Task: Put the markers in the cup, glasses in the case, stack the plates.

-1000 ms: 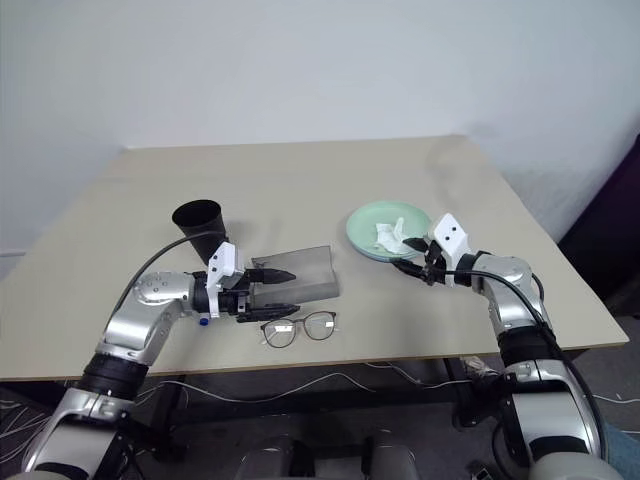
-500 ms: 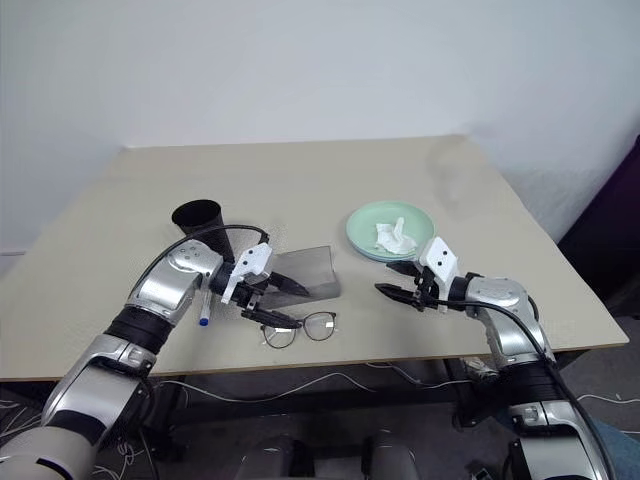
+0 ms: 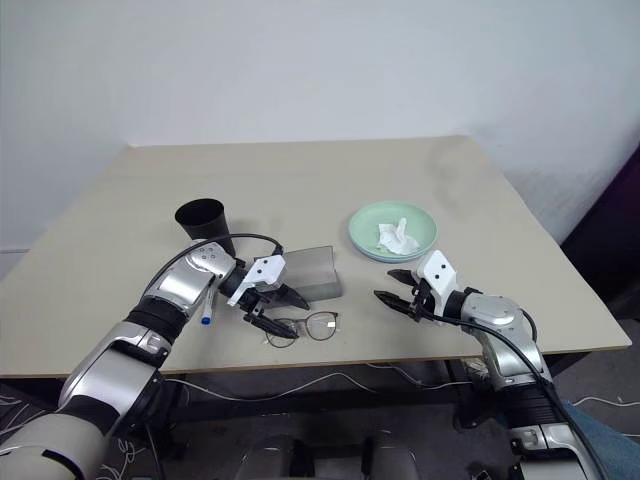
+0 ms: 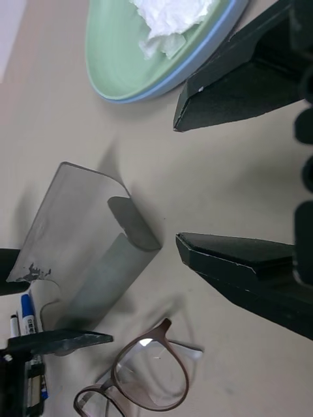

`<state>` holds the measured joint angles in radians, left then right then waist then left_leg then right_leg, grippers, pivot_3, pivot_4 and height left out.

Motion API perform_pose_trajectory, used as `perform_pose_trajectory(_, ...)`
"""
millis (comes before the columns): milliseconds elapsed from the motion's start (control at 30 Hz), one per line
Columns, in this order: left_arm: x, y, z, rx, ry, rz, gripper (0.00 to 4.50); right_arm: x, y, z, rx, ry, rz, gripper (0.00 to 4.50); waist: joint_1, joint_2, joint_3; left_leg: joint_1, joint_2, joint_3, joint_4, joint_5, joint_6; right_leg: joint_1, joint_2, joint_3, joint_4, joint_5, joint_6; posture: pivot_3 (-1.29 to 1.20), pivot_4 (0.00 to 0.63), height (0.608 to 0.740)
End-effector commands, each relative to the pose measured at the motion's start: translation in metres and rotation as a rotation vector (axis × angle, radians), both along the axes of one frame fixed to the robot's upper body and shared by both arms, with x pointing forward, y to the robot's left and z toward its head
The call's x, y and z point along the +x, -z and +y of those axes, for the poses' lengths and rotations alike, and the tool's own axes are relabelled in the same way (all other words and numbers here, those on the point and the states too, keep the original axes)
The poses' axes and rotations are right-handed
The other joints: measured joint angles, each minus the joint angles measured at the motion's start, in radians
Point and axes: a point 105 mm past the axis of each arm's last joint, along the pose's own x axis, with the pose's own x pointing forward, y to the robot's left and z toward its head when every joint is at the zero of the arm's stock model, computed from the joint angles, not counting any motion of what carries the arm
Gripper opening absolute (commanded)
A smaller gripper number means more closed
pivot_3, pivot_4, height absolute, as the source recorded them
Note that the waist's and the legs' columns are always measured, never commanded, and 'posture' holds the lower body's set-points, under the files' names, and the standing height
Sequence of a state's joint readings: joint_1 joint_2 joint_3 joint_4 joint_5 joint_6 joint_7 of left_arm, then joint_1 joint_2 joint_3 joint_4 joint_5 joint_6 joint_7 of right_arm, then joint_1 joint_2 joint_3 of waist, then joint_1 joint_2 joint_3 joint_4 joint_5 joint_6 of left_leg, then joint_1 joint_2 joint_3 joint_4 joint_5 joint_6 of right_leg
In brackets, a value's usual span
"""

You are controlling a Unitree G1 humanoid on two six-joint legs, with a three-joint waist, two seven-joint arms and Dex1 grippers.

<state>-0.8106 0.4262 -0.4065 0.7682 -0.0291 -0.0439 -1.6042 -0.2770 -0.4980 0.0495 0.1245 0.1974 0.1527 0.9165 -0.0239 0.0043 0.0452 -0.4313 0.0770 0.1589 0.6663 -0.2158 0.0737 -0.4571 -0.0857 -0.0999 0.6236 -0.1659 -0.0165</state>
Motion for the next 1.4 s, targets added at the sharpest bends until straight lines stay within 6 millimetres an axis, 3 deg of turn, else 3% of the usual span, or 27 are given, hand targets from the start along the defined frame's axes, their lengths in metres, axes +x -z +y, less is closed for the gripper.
perform_pose_trajectory(33,0.007,-0.011,-0.003,0.003,0.016,-0.034,2.08,0.001,-0.018,-0.003,0.016,0.012,-0.064,2.72,0.001,0.0,0.0,0.0,0.0,0.0,0.0,0.0,0.0,0.0,0.0,0.0,0.0,0.0,0.0,0.0,0.0,0.74)
perform_pose_trajectory(233,0.007,-0.01,-0.003,0.007,0.024,-0.046,0.03,0.002,-0.019,-0.006,0.011,0.028,-0.068,2.72,0.002,-0.001,0.001,0.0,0.0,-0.001,0.001,0.0,0.0,0.0,0.0,-0.001,0.0,0.0,0.0,0.0,0.0,0.74)
perform_pose_trajectory(533,0.008,-0.027,-0.006,-0.074,0.01,-0.059,0.03,0.003,-0.018,-0.003,0.006,0.022,-0.067,2.72,0.002,-0.002,0.001,0.0,0.0,-0.002,0.001,0.0,0.0,0.001,0.0,-0.001,0.0,0.0,0.0,0.0,0.0,0.74)
perform_pose_trajectory(800,0.019,-0.078,-0.005,-0.243,-0.053,-0.104,0.03,0.006,-0.018,-0.004,-0.004,0.019,-0.064,2.72,0.002,-0.002,0.001,0.0,0.0,-0.002,0.001,0.0,0.0,0.001,0.0,-0.001,0.0,0.0,0.0,0.0,0.0,0.74)
perform_pose_trajectory(867,0.026,-0.093,-0.003,-0.269,-0.078,-0.158,0.03,0.008,-0.018,-0.005,-0.008,0.02,-0.063,2.72,0.002,-0.003,0.002,0.0,0.0,-0.002,0.002,0.0,0.0,0.001,0.0,-0.001,0.0,0.0,0.0,0.0,0.0,0.74)
perform_pose_trajectory(967,0.041,-0.101,0.001,-0.238,-0.125,-0.271,0.03,0.009,-0.017,-0.005,-0.012,0.021,-0.061,2.72,0.002,-0.004,0.002,0.0,0.0,-0.002,0.002,0.0,0.0,0.001,0.0,-0.001,0.0,0.0,0.0,0.0,0.0,0.74)
perform_pose_trajectory(1133,0.071,-0.092,0.01,-0.102,-0.238,-0.444,0.03,0.01,-0.015,-0.003,-0.012,0.019,-0.057,2.72,0.002,-0.003,0.002,0.0,-0.001,-0.003,0.002,0.0,0.0,0.002,0.0,-0.001,0.0,0.0,0.0,0.0,0.0,0.74)
perform_pose_trajectory(1400,0.08,-0.052,0.004,0.065,-0.234,-0.495,0.03,0.009,-0.014,-0.003,-0.005,0.032,-0.06,2.72,0.002,-0.004,0.002,-0.001,-0.008,-0.002,0.002,0.0,0.0,0.002,0.0,0.0,0.0,0.0,0.0,0.0,0.0,0.74)
